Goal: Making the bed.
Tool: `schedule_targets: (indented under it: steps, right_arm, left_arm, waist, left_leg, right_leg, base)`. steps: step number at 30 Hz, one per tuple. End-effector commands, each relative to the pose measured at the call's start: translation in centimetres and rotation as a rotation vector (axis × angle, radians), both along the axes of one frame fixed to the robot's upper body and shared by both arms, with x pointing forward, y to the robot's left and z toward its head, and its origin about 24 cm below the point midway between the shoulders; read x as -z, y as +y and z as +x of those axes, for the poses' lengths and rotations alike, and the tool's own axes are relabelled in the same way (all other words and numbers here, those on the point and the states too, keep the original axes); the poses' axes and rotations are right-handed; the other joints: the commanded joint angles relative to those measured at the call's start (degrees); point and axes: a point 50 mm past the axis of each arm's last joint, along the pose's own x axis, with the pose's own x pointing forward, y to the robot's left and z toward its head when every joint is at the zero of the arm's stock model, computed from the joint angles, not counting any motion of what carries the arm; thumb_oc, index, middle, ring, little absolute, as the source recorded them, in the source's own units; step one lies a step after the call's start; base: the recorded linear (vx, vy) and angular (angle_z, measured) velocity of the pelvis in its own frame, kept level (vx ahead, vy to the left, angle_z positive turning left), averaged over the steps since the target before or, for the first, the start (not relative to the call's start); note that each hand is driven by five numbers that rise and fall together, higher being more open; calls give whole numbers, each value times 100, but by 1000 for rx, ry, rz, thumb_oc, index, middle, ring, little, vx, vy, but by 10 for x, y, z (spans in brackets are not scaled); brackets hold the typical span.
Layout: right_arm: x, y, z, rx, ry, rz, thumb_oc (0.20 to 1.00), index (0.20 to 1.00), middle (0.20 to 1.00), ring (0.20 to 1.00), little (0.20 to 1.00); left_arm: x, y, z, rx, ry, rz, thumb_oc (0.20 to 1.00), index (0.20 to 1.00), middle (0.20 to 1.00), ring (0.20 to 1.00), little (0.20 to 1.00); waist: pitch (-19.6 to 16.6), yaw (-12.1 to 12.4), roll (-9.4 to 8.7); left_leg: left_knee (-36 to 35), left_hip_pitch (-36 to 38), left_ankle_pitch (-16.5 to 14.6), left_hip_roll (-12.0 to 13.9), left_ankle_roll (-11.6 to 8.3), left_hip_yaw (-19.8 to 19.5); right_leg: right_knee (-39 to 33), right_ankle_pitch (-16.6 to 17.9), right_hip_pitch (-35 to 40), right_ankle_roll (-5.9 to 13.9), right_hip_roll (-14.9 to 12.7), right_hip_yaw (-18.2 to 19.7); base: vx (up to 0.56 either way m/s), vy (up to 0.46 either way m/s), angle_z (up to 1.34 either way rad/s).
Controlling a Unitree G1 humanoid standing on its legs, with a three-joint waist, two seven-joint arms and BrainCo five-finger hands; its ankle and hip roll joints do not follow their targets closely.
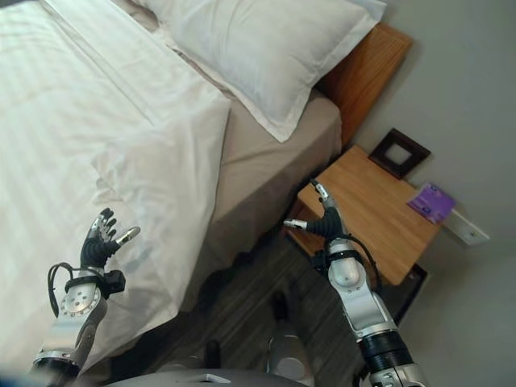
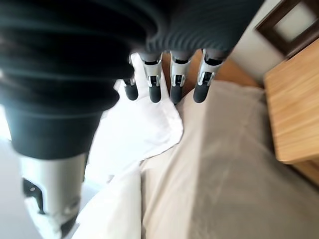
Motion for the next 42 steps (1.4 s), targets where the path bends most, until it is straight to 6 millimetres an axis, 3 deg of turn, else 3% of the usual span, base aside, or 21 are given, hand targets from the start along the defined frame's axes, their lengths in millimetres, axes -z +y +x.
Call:
schedule_targets:
  steps: [1,6,8,9,11,14,18,19,20,21,22,23,24,25,27,29,30,33,37,39,42]
  right_arm:
    - [-43,11,9,-92,-191,-18,1000,1000,1000,1000,1000]
    - [-66,16,22,-138,-276,-80,1000,1000,1000,1000,1000]
    - [-68,9,21,-121,-279,-107,1000,1000,1000,1000,1000]
    - [-68,9,21,-121,-279,-108,1000,1000,1000,1000,1000]
    - [-68,4,19,-102,-279,-124,1000,1000,1000,1000,1000]
    - [-61,-11,14,-44,-249,-148,1000,1000,1000,1000,1000]
    - [-53,-26,8,14,-206,-202,1000,1000,1000,1000,1000]
    - [-53,-26,8,15,-206,-202,1000,1000,1000,1000,1000]
    - [-55,-26,10,15,-212,-235,1000,1000,1000,1000,1000]
    - [-56,-25,11,15,-214,-234,1000,1000,1000,1000,1000]
    - [-60,-23,15,16,-234,-267,1000,1000,1000,1000,1000]
    - [-61,-23,16,16,-235,-267,1000,1000,1000,1000,1000]
    - [-64,-19,23,19,-252,-289,1000,1000,1000,1000,1000]
    - [-68,-17,29,15,-262,-304,1000,1000,1000,1000,1000]
    - [-74,-13,35,6,-277,-311,1000,1000,1000,1000,1000]
    - [-105,9,60,-45,-366,-339,1000,1000,1000,1000,1000]
    - [-113,13,65,-51,-387,-349,1000,1000,1000,1000,1000]
    - [-131,29,81,-70,-433,-395,1000,1000,1000,1000,1000]
    - [-149,43,89,-89,-488,-417,1000,1000,1000,1000,1000]
    - [-160,61,93,-125,-527,-428,1000,1000,1000,1000,1000]
    - [-162,69,97,-137,-535,-434,1000,1000,1000,1000,1000]
  left_arm:
    - [-26,2,2,17,-146,39,1000,1000,1000,1000,1000]
    - [-18,2,-7,-64,-158,-36,1000,1000,1000,1000,1000]
    - [-20,-2,-9,-69,-180,-66,1000,1000,1000,1000,1000]
    - [-20,-2,-9,-69,-179,-67,1000,1000,1000,1000,1000]
    - [-25,-2,-13,-73,-215,-84,1000,1000,1000,1000,1000]
    - [-30,-3,-14,-66,-240,-92,1000,1000,1000,1000,1000]
    - [-26,0,-16,-54,-195,-59,1000,1000,1000,1000,1000]
    - [-26,0,-16,-54,-195,-59,1000,1000,1000,1000,1000]
    - [-28,3,-13,-41,-186,-27,1000,1000,1000,1000,1000]
    - [-28,3,-13,-42,-187,-27,1000,1000,1000,1000,1000]
    - [-31,6,-8,-29,-178,23,1000,1000,1000,1000,1000]
    - [-31,6,-7,-29,-179,23,1000,1000,1000,1000,1000]
    - [-32,8,-4,-27,-176,37,1000,1000,1000,1000,1000]
    - [-33,7,-1,-21,-180,40,1000,1000,1000,1000,1000]
    - [-35,7,2,-13,-188,38,1000,1000,1000,1000,1000]
    - [-40,8,13,1,-203,39,1000,1000,1000,1000,1000]
    - [-41,7,15,6,-208,38,1000,1000,1000,1000,1000]
    - [-43,7,19,17,-223,45,1000,1000,1000,1000,1000]
    - [-41,7,16,3,-225,24,1000,1000,1000,1000,1000]
    - [-35,7,11,-14,-218,-20,1000,1000,1000,1000,1000]
    - [-30,4,11,-10,-202,-41,1000,1000,1000,1000,1000]
  waist:
    - [37,-49,204]
    - [92,135,416]
    - [121,163,384]
    - [129,146,385]
    - [132,166,323]
    - [61,131,327]
    - [-61,159,365]
    - [-60,151,359]
    - [13,141,353]
    - [4,142,336]
    - [117,128,313]
    - [108,135,302]
    - [126,155,272]
    - [139,177,252]
    - [137,213,219]
    - [221,309,89]
    - [236,304,82]
    - [238,359,-40]
    - [176,387,-55]
    - [122,455,67]
    - [108,482,147]
  left_leg:
    - [-139,-597,504,855,-343,-119]
    - [-139,-962,918,882,-466,-324]
    - [34,-1039,858,789,-403,140]
    - [71,-1048,835,784,-402,123]
    - [586,-958,479,724,-365,498]
    - [835,-724,348,919,-407,812]
    - [179,-465,314,815,-324,685]
    - [167,-464,323,805,-320,674]
    - [21,-349,295,716,-191,534]
    - [14,-377,323,696,-181,539]
    - [-97,-286,307,630,-99,343]
    - [-103,-313,333,621,-94,351]
    - [-139,-328,316,623,-96,212]
    - [-139,-314,289,601,-106,120]
    - [-139,-362,330,574,-133,40]
    - [-139,-390,289,513,-206,-172]
    - [-139,-402,281,519,-221,-216]
    - [-139,-361,175,527,-297,-285]
    - [-139,-333,176,682,-398,-308]
    - [-109,-447,308,947,-537,-436]
    - [-121,-548,463,1023,-605,-535]
  right_leg:
    - [586,-1147,201,51,-132,-227]
    - [185,-1213,470,-129,-24,-711]
    - [109,-1287,595,-218,-127,-1183]
    - [103,-1292,616,-216,-133,-1200]
    - [110,-1294,678,-274,-244,-1618]
    - [218,-1425,792,-286,-322,-2218]
    - [892,-1591,822,-222,-355,-2555]
    - [923,-1611,811,-218,-369,-2563]
    - [1811,-1533,485,-89,-528,-2490]
    - [1837,-1524,437,-89,-549,-2477]
    - [2626,-1365,78,165,-594,-2113]
    - [2626,-1342,41,160,-599,-2100]
    - [2649,-1517,-93,90,-376,-1687]
    - [2443,-1694,-98,15,-249,-1517]
    - [2073,-1679,-110,-38,-162,-1381]
    - [622,-1245,-183,-51,-28,-1070]
    - [451,-1143,-267,-25,6,-1038]
    - [218,-914,-310,15,-35,-1119]
    - [246,-796,-269,1,-39,-1089]
    - [241,-901,-194,-88,22,-1272]
    - [193,-958,-128,-140,46,-1452]
  base:
    - [108,-286,-6]
    - [10,-232,16]
    - [-58,-124,96]
    - [-90,-95,101]
    - [-106,-91,95]
    - [-80,-30,79]
    - [52,81,86]
    - [45,129,49]
    - [21,98,43]
    - [21,156,36]
    - [-24,65,22]
    - [2,75,40]
    - [52,4,44]
    - [53,1,44]
    - [109,-82,21]
    - [234,-253,36]
    - [139,-179,26]
    - [220,-227,71]
    - [182,-179,12]
    - [295,-284,-4]
    - [138,-132,34]
